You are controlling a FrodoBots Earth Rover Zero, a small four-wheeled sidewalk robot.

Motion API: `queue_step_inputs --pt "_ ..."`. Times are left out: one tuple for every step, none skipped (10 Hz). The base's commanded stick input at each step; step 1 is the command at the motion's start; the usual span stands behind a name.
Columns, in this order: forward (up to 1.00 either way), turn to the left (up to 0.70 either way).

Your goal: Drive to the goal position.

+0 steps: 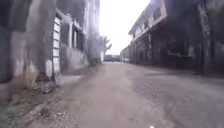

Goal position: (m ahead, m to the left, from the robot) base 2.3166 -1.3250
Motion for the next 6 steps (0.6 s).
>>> queue_step_inputs --pt "0.50 0.00" --pt "0.50 0.00" --pt "0.50 0.00" --pt "0.50 0.00" --pt "0.50 0.00" --pt "0.50 0.00"
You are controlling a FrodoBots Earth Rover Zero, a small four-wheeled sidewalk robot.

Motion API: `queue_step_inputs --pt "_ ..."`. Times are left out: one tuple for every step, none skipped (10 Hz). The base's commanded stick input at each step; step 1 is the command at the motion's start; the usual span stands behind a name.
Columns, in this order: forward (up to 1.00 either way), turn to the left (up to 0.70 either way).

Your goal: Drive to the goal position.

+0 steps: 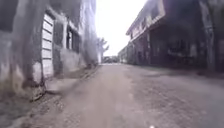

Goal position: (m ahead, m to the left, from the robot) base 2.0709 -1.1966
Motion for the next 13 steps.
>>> queue_step_inputs --pt "0.50 0.00" --pt "0.50 0.00" --pt "0.50 0.00" --pt "0.50 0.00" --pt "0.50 0.00" --pt "0.50 0.00" --pt "0.50 0.00" --pt "0.50 0.00" --pt "0.50 0.00" --pt "0.50 0.00" --pt "0.50 0.00" --pt "0.50 0.00" --pt "0.50 0.00"
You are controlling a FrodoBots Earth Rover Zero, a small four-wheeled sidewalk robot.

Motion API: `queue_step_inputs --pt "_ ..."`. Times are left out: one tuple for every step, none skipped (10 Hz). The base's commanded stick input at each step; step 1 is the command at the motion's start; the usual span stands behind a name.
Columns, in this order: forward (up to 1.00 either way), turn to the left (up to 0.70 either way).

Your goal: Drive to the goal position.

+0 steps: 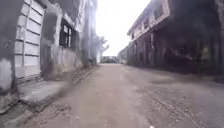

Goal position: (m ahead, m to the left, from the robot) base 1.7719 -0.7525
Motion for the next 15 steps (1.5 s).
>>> queue_step_inputs --pt "0.50 0.00" --pt "0.50 0.00" --pt "0.50 0.00" --pt "0.50 0.00" --pt "0.50 0.00" --pt "0.50 0.00" --pt "0.50 0.00" --pt "0.50 0.00" --pt "0.50 0.00" --pt "0.50 -0.50" --pt "0.50 -0.46" --pt "0.50 -0.20" --pt "0.50 0.00" --pt "0.50 0.00" --pt "0.50 0.00"
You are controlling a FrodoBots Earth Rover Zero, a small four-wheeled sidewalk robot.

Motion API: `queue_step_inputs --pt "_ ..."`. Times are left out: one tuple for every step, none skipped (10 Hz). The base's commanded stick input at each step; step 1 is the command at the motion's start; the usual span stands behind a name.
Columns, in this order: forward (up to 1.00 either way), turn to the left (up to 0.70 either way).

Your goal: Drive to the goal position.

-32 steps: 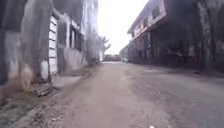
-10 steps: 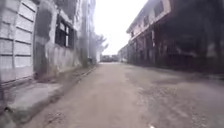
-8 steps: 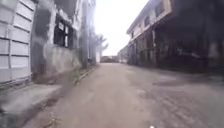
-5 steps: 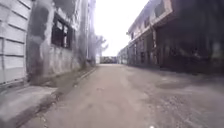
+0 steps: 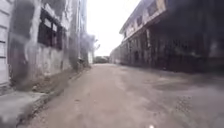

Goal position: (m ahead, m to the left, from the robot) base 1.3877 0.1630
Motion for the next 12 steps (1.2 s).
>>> queue_step_inputs --pt "0.50 0.00" --pt "0.50 0.00" --pt "0.50 0.00" --pt "0.50 0.00" --pt "0.50 0.00" --pt "0.50 0.00" --pt "0.50 0.00" --pt "0.50 0.00" --pt "0.50 0.00" --pt "0.50 0.00" --pt "0.50 0.00" --pt "0.50 0.00"
